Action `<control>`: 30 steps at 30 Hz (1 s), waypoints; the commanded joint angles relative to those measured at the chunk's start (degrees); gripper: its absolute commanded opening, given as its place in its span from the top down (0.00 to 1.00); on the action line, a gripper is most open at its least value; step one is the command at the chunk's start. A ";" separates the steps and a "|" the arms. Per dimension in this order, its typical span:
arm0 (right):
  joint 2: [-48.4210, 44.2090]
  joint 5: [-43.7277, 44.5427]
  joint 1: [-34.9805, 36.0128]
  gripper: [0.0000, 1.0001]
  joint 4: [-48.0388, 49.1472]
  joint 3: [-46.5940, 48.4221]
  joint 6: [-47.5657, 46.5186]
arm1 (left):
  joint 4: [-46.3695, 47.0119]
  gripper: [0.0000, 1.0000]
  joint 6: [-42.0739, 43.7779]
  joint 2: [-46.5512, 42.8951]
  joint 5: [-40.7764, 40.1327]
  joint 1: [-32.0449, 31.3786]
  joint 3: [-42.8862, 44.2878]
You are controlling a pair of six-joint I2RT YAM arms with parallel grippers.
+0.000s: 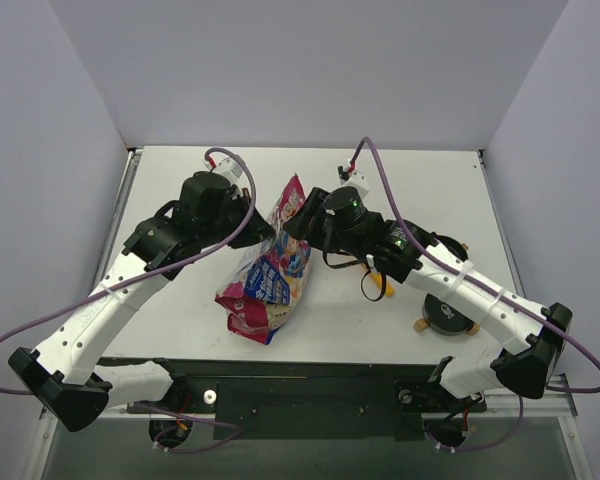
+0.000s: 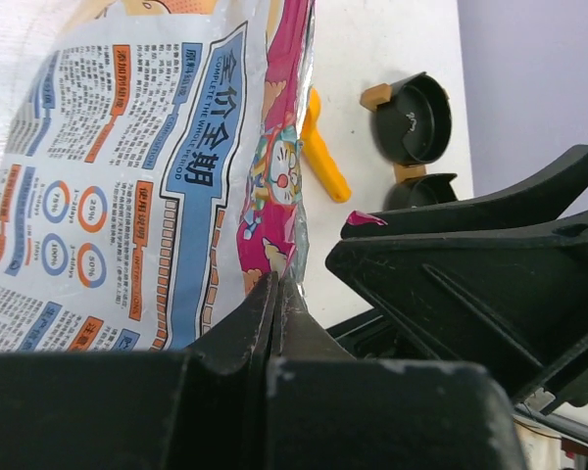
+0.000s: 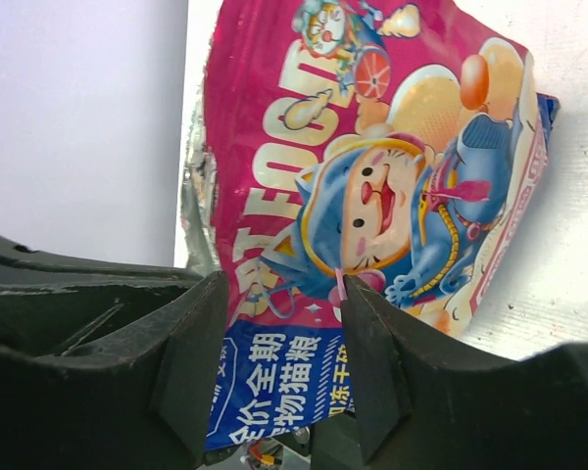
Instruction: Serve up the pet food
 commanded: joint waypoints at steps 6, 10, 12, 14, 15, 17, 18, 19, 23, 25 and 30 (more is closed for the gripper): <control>-0.23 1.37 1.51 0.55 3.61 1.61 -2.41 | 3.36 1.00 -4.34 -1.91 9.01 2.18 -3.03; 1.35 1.29 1.60 0.63 3.43 1.97 -2.76 | 2.39 1.00 -4.43 -2.25 8.66 2.19 -3.29; 1.79 0.76 1.60 0.66 4.21 1.97 -2.94 | 2.39 1.00 -4.87 -2.61 8.57 2.19 -3.73; 2.14 0.41 1.69 0.66 4.57 2.32 -3.29 | 2.30 1.00 -5.04 -2.70 8.83 2.27 -4.17; 2.23 0.32 1.78 0.66 4.57 2.49 -3.81 | 2.21 1.00 -5.13 -2.70 8.83 2.19 -4.17; 2.06 0.75 1.96 0.64 3.96 3.11 -4.43 | 2.21 1.00 -5.13 -2.87 8.83 2.19 -4.09; 1.88 1.37 2.04 0.62 3.17 3.20 -4.69 | 2.04 1.00 -5.13 -2.87 8.74 2.19 -3.91; 1.18 1.72 2.04 0.61 2.91 3.11 -5.13 | 1.69 1.00 -5.05 -2.78 8.66 2.27 -3.56; -0.40 3.04 2.04 0.59 1.85 3.81 -6.54 | 1.16 1.00 -4.78 -2.87 8.92 2.27 -3.29; -0.41 2.87 2.04 0.58 2.11 4.34 -6.89 | 1.16 1.00 -4.78 -2.78 9.27 2.36 -3.30; 1.53 0.68 2.04 0.59 2.29 5.92 -7.60 | 1.42 1.00 -4.43 -2.70 9.89 2.45 -2.94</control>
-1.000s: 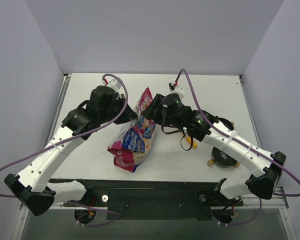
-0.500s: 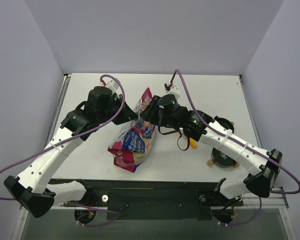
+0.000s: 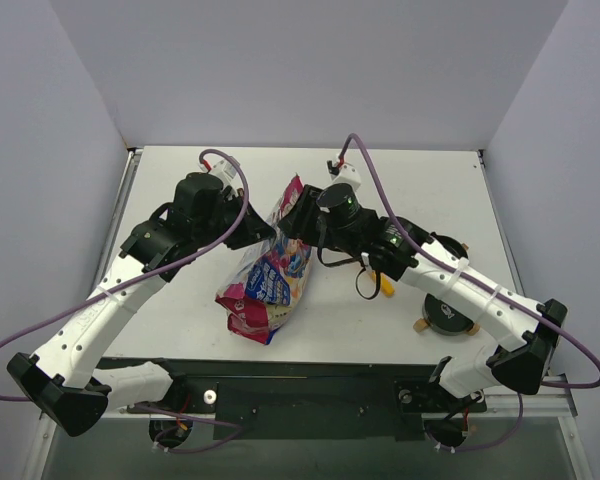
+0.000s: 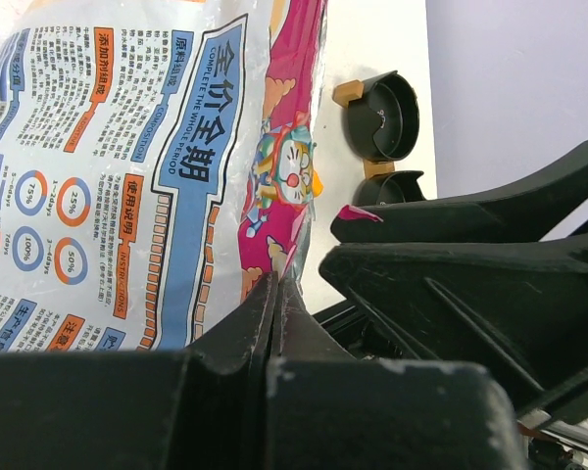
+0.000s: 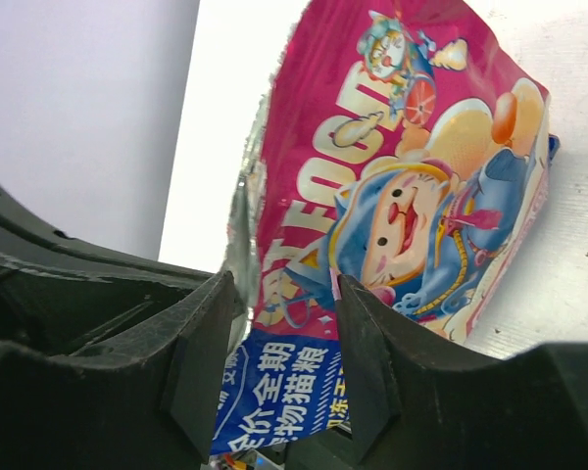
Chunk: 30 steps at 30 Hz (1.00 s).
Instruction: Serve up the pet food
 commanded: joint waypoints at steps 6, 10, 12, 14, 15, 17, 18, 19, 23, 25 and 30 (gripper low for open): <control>1.12 -1.55 0.56 0.62 1.74 2.89 -1.37 | -2.16 1.00 0.56 -1.61 4.58 -0.04 0.49; 1.03 -1.81 0.56 0.69 2.97 1.04 -1.28 | -2.25 1.00 0.21 -2.57 4.67 0.31 -0.39; 1.64 -2.33 0.56 0.70 3.41 1.13 -1.45 | -1.99 1.00 0.20 -2.66 4.93 0.40 -0.74; 2.17 -2.42 0.47 0.71 3.50 1.21 -1.89 | -2.16 1.00 0.21 -2.84 5.10 0.57 -0.74; 2.35 -2.42 0.47 0.71 3.59 1.13 -2.16 | -2.25 1.00 0.29 -2.75 5.19 0.66 -0.83; 2.88 -3.47 0.30 0.71 3.68 1.30 -3.12 | -2.25 1.00 0.38 -3.01 5.81 0.75 -0.92; 2.97 -4.00 0.21 0.71 3.76 1.56 -3.65 | -2.16 1.00 0.55 -2.93 6.33 0.92 -1.01; 2.97 -4.53 0.21 0.71 3.68 1.65 -4.52 | -2.08 1.00 0.73 -3.01 6.51 1.10 -1.01; 3.93 -6.46 0.21 0.75 3.77 1.22 -5.32 | -1.63 1.00 1.17 -3.19 7.39 1.19 -0.74; 4.81 -7.78 0.12 0.81 3.85 1.21 -5.41 | -1.46 1.00 1.35 -3.10 7.65 1.10 -0.39; 6.92 -8.05 0.73 0.84 0.18 3.32 -5.59 | -2.77 1.00 1.35 -2.40 7.31 1.10 0.31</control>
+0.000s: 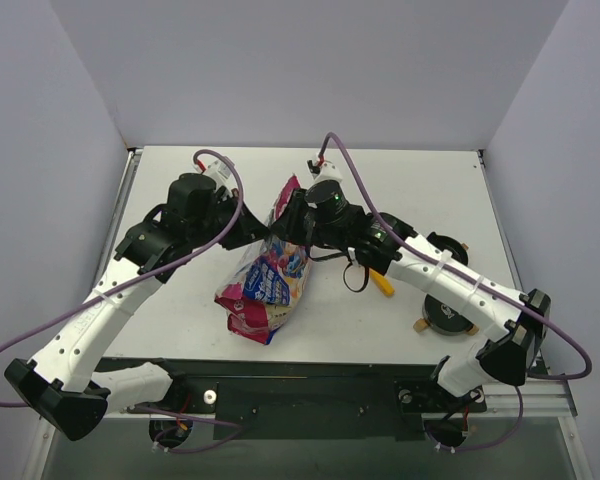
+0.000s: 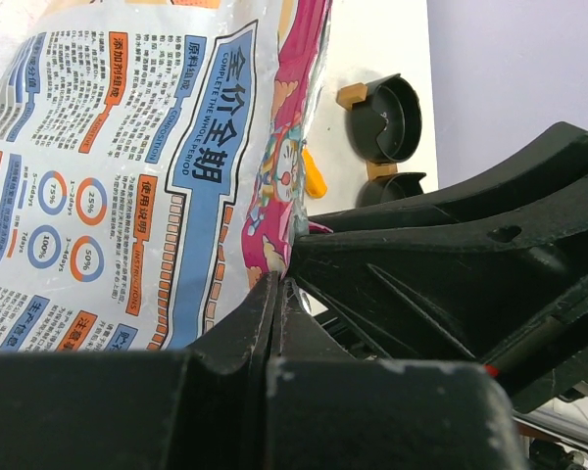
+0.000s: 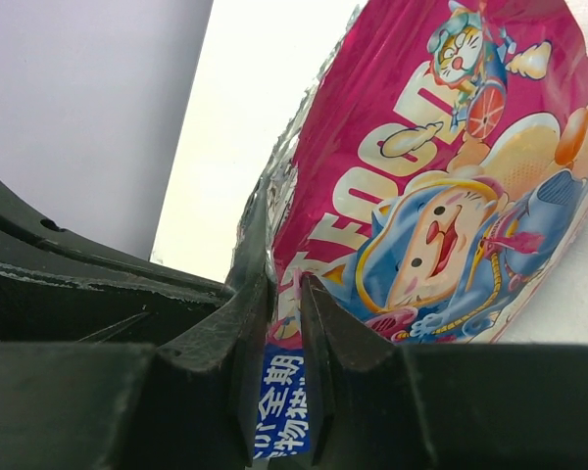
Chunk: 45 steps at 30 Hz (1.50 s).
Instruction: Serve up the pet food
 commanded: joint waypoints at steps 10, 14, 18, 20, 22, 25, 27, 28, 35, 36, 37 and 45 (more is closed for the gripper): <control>4.79 27.64 7.08 1.00 -27.28 9.94 -0.08 | -15.66 1.00 3.10 3.69 -11.60 -4.16 8.47; 4.35 32.69 7.44 1.00 -31.77 9.77 2.12 | -21.47 1.00 3.81 6.60 -19.36 -4.60 11.90; 2.69 27.71 7.26 1.00 -27.31 8.19 -0.93 | -20.43 1.00 3.46 5.82 -20.95 -4.51 13.23; 0.93 22.52 7.08 1.00 -20.10 5.30 -3.31 | -18.14 1.00 3.99 5.64 -18.41 -4.60 12.96; 0.22 19.70 7.08 1.00 -17.18 4.76 -4.55 | -14.82 1.00 4.16 5.64 -14.98 -4.51 12.44; 0.65 17.42 7.08 1.00 -16.13 5.81 -5.61 | -11.99 0.96 3.20 5.90 -10.24 -4.60 10.95; 0.92 16.97 7.17 1.00 -16.12 6.25 -5.70 | -11.81 0.83 2.76 6.69 -9.44 -4.60 10.50; 0.83 16.88 6.91 1.00 -16.04 6.25 -5.70 | -12.76 0.77 2.76 7.30 -9.61 -4.52 10.50; -0.04 16.44 6.82 1.00 -15.25 5.82 -5.96 | -16.99 0.57 5.47 10.90 -13.03 -4.43 11.73; 0.04 16.36 6.73 1.00 -15.16 5.55 -5.96 | -17.43 0.58 6.09 11.35 -13.30 -4.43 12.52; 0.04 16.01 6.56 1.00 -15.16 5.46 -5.79 | -17.43 0.60 7.40 11.87 -13.04 -4.34 13.13; 3.20 9.86 3.83 0.79 -15.95 6.25 -2.45 | -11.99 1.00 8.22 11.62 -3.64 -4.60 18.76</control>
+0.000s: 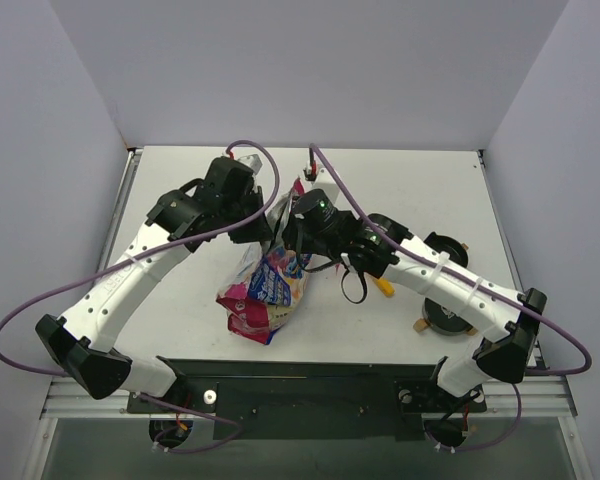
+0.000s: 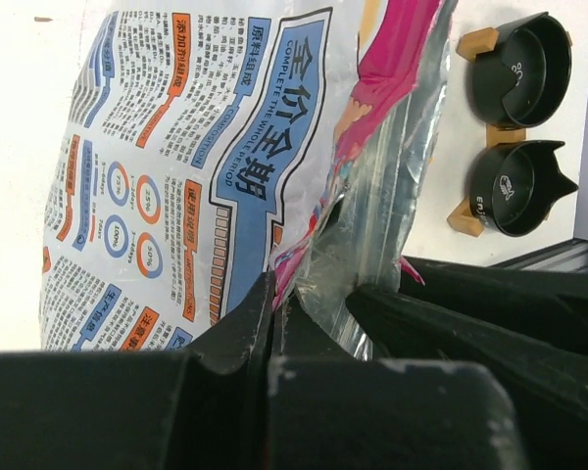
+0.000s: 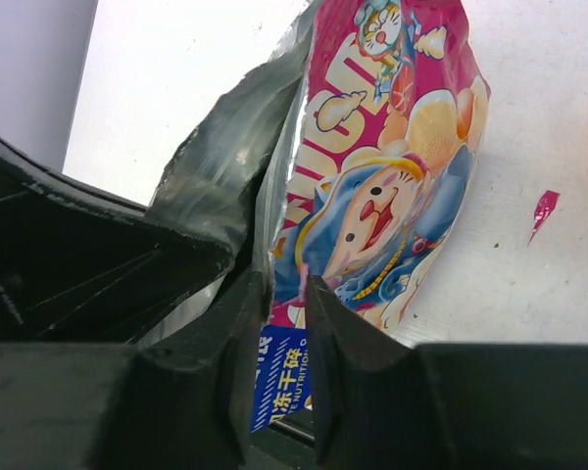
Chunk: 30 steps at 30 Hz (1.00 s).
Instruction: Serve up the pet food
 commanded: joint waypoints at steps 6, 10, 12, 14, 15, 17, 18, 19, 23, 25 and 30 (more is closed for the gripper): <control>3.04 -5.50 -1.94 0.73 -5.64 2.73 3.24 | 8.94 1.00 -4.18 -4.35 9.79 -0.21 2.10; 3.30 -5.85 -2.03 0.62 -6.79 3.08 3.42 | 7.71 1.00 -4.80 -4.53 9.26 -0.21 2.36; 4.09 -4.98 -2.03 0.62 -8.10 3.86 3.86 | 8.06 1.00 -5.68 -4.35 10.05 -0.21 2.36; 6.11 -5.15 -2.12 0.63 -9.77 5.09 3.95 | 9.02 1.00 -6.82 -4.27 10.75 -0.21 2.54; 6.55 -5.41 -2.12 0.64 -10.13 5.53 4.04 | 9.20 1.00 -7.09 -4.18 10.75 -0.47 2.62; 7.61 -5.85 -2.03 0.75 -11.09 6.59 3.43 | 8.59 1.00 -6.39 -3.92 9.36 -0.91 3.59; 7.61 -6.55 -2.03 0.86 -11.10 6.94 2.90 | 6.93 1.00 -5.95 -3.74 7.43 -1.00 4.11; 7.26 -6.38 -2.03 1.00 -11.18 7.12 1.50 | 5.87 1.00 -5.08 -3.48 5.76 -1.00 4.29; 1.47 -2.87 0.25 1.00 -7.41 4.93 -2.46 | -2.03 0.94 -3.23 -3.12 -1.37 -1.00 1.41; -0.73 -3.83 0.52 1.00 -5.30 3.96 -2.73 | -3.01 0.86 -3.05 -3.56 -2.95 -1.00 -0.96; -2.85 -1.20 1.66 1.00 -4.77 3.25 -4.04 | -4.68 0.61 -1.91 -4.79 -9.62 -2.57 -2.83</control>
